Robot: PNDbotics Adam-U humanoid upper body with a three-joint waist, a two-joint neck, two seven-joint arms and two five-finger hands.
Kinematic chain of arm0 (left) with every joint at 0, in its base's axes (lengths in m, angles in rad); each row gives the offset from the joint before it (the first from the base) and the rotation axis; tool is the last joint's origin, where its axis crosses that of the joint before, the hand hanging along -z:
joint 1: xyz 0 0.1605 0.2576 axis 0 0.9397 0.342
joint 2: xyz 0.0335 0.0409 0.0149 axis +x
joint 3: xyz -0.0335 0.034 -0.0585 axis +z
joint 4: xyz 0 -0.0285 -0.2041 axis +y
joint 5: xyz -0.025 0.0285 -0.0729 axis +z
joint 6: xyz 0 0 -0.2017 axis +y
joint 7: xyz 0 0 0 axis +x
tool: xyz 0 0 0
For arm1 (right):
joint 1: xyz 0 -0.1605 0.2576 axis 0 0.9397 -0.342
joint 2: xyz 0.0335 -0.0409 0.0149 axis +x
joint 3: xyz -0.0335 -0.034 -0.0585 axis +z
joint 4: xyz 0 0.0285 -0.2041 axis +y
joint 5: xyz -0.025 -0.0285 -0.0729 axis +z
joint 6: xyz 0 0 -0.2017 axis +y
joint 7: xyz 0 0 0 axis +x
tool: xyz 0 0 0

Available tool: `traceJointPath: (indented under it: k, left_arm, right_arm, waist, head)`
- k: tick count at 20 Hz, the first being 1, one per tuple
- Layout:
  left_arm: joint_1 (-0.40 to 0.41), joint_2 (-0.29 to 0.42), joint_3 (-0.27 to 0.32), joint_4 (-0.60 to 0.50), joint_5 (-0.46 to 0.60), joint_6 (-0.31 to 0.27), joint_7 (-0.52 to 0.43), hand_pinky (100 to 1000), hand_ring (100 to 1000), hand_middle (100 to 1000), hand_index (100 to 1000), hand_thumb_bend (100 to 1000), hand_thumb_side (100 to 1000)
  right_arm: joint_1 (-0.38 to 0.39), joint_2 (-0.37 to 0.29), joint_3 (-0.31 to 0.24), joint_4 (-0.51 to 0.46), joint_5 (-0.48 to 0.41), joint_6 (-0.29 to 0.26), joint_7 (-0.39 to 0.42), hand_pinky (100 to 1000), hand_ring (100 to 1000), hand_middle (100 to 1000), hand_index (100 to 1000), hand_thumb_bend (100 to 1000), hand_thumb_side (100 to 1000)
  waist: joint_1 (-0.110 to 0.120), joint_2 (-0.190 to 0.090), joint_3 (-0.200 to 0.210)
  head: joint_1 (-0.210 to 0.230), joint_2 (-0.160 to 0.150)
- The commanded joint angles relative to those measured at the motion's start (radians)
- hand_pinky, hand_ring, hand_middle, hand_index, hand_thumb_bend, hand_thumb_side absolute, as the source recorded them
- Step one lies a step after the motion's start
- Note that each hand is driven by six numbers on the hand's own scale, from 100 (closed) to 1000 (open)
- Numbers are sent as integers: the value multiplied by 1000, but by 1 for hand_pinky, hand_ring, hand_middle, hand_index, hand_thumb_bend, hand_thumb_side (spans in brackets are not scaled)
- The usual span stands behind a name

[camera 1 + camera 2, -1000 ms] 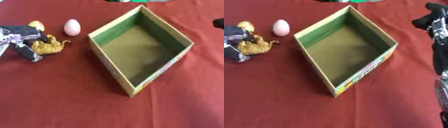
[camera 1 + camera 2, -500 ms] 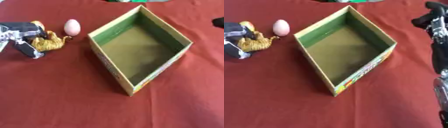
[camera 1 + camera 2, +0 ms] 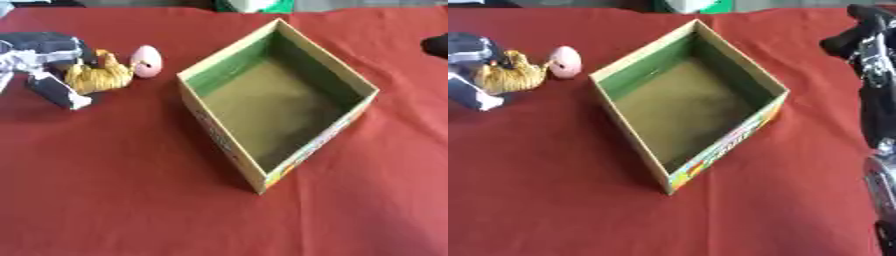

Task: Pick up objects on the table and place them in the box.

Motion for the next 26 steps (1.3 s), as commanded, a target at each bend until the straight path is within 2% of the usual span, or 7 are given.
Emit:
traceJointPath:
  k: [1, 7, 14, 26]
  left_arm:
    - [-40, 40, 18, -54, 16, 18, -8, 253, 367, 267, 329, 100, 307]
    - [-100, 3, 9, -96, 31, 42, -25, 244, 359, 258, 321, 100, 317]
    - [-196, -92, -10, -108, 3, 45, -24, 237, 352, 252, 314, 100, 327]
    - [-280, -287, -25, -15, -117, 54, 35, 223, 342, 245, 306, 100, 334]
  right_arm:
    - [-10, -10, -8, -20, -8, -1, -3, 744, 654, 514, 792, 100, 641]
    - [-10, -9, -6, -20, -13, -1, -3, 743, 654, 515, 793, 100, 640]
    - [-20, -8, -1, -20, -19, -4, -1, 742, 654, 517, 794, 100, 643]
    - [-58, 1, 10, -20, -39, -18, 8, 741, 656, 520, 795, 100, 648]
  waist:
    - [4, -29, 2]
    - [10, -43, -3]
    - [17, -50, -23]
    - [17, -44, -69]
  head:
    - [-9, 9]
    - [-14, 9]
    - [-8, 11]
    - [23, -2]
